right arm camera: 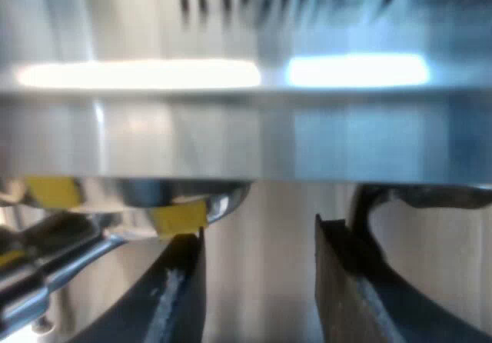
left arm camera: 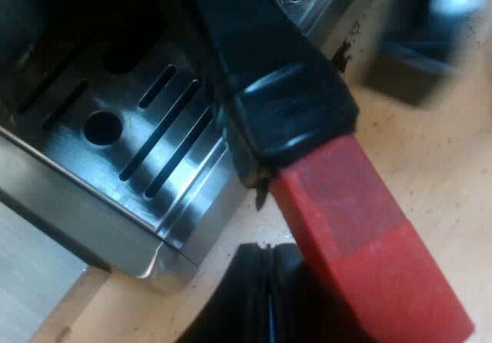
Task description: Put the handle in the coffee machine
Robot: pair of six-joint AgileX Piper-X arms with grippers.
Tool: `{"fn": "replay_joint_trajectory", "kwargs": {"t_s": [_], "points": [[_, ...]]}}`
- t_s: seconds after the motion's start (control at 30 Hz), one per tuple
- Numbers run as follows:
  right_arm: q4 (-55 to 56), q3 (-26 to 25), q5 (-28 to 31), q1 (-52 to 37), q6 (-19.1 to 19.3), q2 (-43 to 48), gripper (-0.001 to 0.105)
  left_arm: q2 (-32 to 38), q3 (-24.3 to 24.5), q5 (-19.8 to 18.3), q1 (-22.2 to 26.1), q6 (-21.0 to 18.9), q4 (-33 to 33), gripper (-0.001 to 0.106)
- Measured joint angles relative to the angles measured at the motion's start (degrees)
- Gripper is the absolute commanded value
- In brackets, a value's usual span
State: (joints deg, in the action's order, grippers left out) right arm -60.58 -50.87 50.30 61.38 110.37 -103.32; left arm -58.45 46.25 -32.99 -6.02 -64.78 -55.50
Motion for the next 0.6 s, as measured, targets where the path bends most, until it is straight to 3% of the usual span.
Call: {"fn": "replay_joint_trajectory", "kwargs": {"t_s": [0.13,0.37,0.5,0.6], "points": [[3.03,6.14,0.0,2.34,-1.64,5.99,0.039,0.0,-0.13,-0.49,-0.05,-5.04,0.88,0.0],[12.73,14.37,0.0,7.48,-3.83,16.81,0.039,0.0,-0.13,0.48,-5.13,-8.27,1.98,0.0],[23.07,15.81,-1.92,8.69,-7.24,24.04,0.039,0.0,-0.13,1.02,-7.5,-12.11,2.26,0.0],[32.27,15.8,-7.97,8.73,-11.41,29.6,0.039,0.22,-0.13,2.71,-9.09,-13.5,2.71,0.0]]}}
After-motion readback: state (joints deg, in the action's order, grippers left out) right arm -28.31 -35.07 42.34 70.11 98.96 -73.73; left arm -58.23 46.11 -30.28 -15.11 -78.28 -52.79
